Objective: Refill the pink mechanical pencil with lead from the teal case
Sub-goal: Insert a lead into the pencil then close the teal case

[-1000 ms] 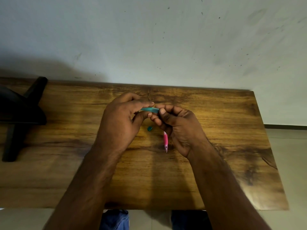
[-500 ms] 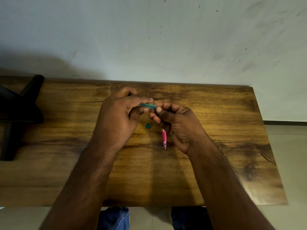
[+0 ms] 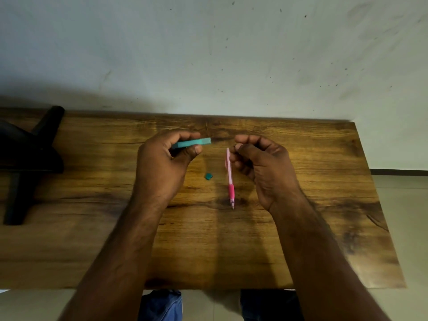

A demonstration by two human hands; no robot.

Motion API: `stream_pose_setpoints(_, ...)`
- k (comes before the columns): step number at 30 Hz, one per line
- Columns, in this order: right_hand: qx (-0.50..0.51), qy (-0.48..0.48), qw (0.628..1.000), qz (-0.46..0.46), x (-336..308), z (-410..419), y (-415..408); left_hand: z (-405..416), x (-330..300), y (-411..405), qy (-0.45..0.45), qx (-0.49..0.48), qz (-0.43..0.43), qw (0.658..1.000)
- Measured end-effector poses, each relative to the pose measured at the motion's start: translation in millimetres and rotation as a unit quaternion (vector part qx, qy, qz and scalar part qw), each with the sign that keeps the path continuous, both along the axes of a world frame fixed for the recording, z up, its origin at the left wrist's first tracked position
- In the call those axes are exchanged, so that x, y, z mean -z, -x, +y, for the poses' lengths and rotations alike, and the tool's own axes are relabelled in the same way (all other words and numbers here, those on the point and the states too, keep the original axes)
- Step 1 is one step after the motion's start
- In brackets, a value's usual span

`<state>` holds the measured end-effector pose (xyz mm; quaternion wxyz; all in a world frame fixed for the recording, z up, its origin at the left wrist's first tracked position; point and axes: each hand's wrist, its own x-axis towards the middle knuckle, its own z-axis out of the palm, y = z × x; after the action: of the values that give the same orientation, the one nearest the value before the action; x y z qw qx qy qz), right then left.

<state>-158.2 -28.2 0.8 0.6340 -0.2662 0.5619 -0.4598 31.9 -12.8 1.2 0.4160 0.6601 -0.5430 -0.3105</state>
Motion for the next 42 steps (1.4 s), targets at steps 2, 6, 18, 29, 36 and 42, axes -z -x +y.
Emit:
stream_pose_setpoints(2,0.017,0.007,1.000,0.016,1,-1,2,0,6,2,-0.020,-0.021,0.015,0.999)
stream_pose_setpoints(6,0.031,0.019,0.999,0.037,2,-2,3,2,20,12,-0.063,-0.035,-0.065,0.995)
stream_pose_setpoints(18,0.022,0.036,0.997,0.061,5,-1,2,0,28,16,-0.085,-0.022,-0.204,0.975)
stream_pose_setpoints(29,-0.061,0.120,0.982,0.135,6,-1,0,-1,4,19,-0.026,0.078,0.012,0.997)
stream_pose_setpoints(36,-0.061,0.117,0.989,0.060,3,0,-3,-2,5,18,0.006,0.073,0.006,0.997)
stream_pose_setpoints(42,-0.068,0.058,0.989,-0.120,-2,1,-3,-3,5,20,0.028,0.042,0.081,0.995)
